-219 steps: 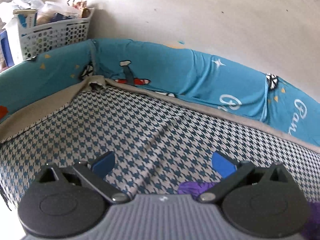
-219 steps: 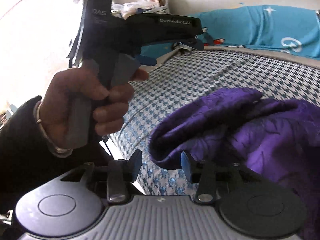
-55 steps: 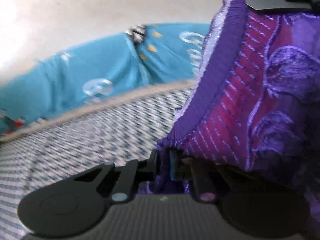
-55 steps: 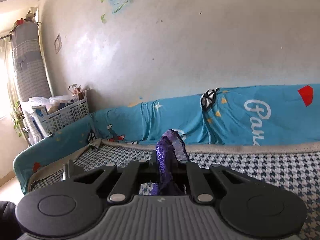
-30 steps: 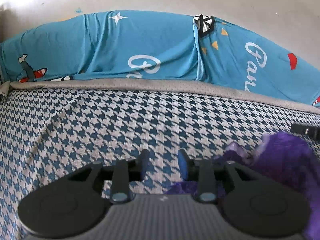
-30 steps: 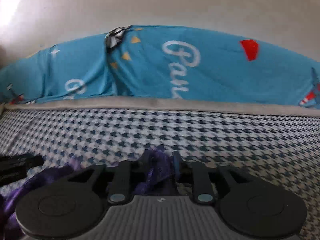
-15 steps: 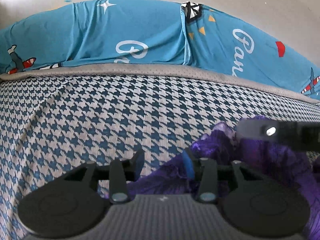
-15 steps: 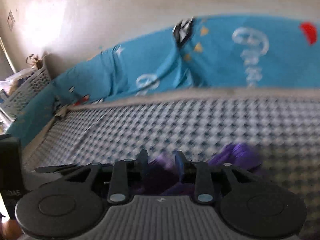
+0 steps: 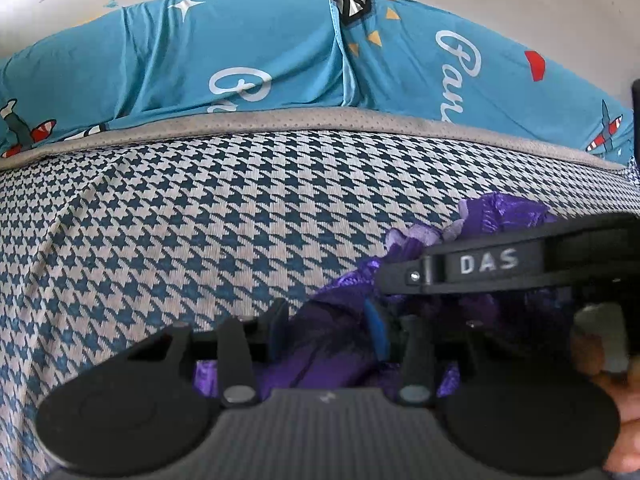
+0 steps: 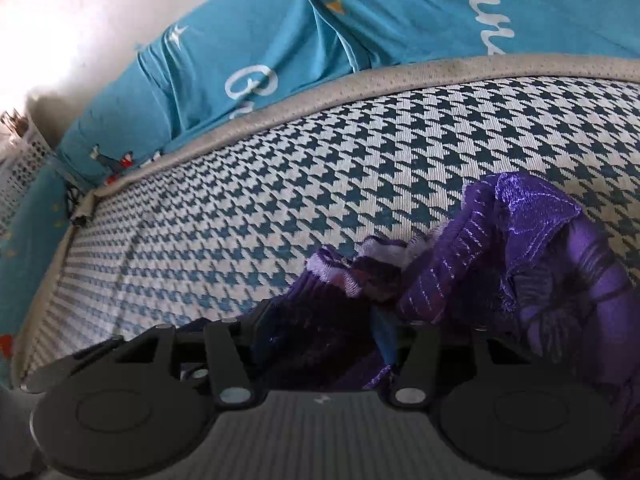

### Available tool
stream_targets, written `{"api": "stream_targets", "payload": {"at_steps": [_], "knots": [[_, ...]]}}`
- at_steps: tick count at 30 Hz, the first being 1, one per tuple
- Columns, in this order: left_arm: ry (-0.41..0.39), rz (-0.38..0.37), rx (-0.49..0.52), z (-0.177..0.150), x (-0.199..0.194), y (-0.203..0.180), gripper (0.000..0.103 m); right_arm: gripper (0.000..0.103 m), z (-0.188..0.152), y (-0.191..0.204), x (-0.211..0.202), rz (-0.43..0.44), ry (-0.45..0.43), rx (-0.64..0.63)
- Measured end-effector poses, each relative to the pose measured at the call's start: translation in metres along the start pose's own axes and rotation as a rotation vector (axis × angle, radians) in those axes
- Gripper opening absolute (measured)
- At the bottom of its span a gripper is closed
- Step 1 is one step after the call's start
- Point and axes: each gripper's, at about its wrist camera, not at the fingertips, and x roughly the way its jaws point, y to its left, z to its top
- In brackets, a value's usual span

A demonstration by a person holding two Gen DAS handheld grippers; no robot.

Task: Fold clothes

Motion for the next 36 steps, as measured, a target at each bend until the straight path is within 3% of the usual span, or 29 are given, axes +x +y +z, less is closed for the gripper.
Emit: {"api": "stream_targets", "payload": {"at_steps": [1, 4, 11, 13, 16, 21, 27, 28, 30, 32, 35, 36], "knots": [[-0.002, -0.003, -0.002, 0.001, -0.001, 0.001, 0.042, 0.025, 0.0, -0.001, 0.001, -0.006, -0.004, -0.001], [-0.015, -0.01, -0.006, 0.003, -0.003, 0.003, 0.047, 0.012, -0.001, -0.004, 0.0, 0.015, -0.022, 0.007], [-0.121, -0.027, -0.011, 0.013, -0.018, 0.01, 0.082, 0.01, 0.006, 0.003, -0.033, 0.133, -0.181, -0.041], [-0.156, -0.038, -0.002, 0.016, -0.022, 0.012, 0.086, 0.01, 0.009, 0.004, -0.04, 0.167, -0.216, -0.048], [-0.168, -0.119, -0.005, 0.021, -0.025, 0.014, 0.1, 0.01, 0.012, 0.01, -0.047, 0.206, -0.246, -0.061], [-0.202, -0.162, 0.071, 0.023, -0.03, 0.004, 0.1, 0.01, 0.011, 0.016, -0.059, 0.256, -0.28, -0.112], [-0.147, -0.168, 0.094, 0.021, -0.017, -0.003, 0.1, 0.01, 0.01, 0.023, -0.073, 0.315, -0.32, -0.173], [-0.142, -0.17, 0.078, 0.022, -0.015, -0.001, 0.099, 0.01, 0.009, 0.024, -0.076, 0.325, -0.327, -0.183], [-0.131, -0.186, 0.042, 0.022, -0.012, 0.004, 0.084, 0.01, 0.008, 0.026, -0.079, 0.33, -0.334, -0.204], [-0.102, -0.191, 0.031, 0.022, -0.006, 0.005, 0.046, 0.01, 0.007, 0.028, -0.08, 0.318, -0.331, -0.225], [-0.056, -0.175, 0.032, 0.019, 0.005, 0.004, 0.023, 0.014, 0.006, 0.026, -0.078, 0.29, -0.304, -0.236], [-0.046, -0.166, 0.033, 0.017, 0.007, 0.003, 0.021, 0.016, 0.006, 0.024, -0.077, 0.279, -0.29, -0.236]]}}
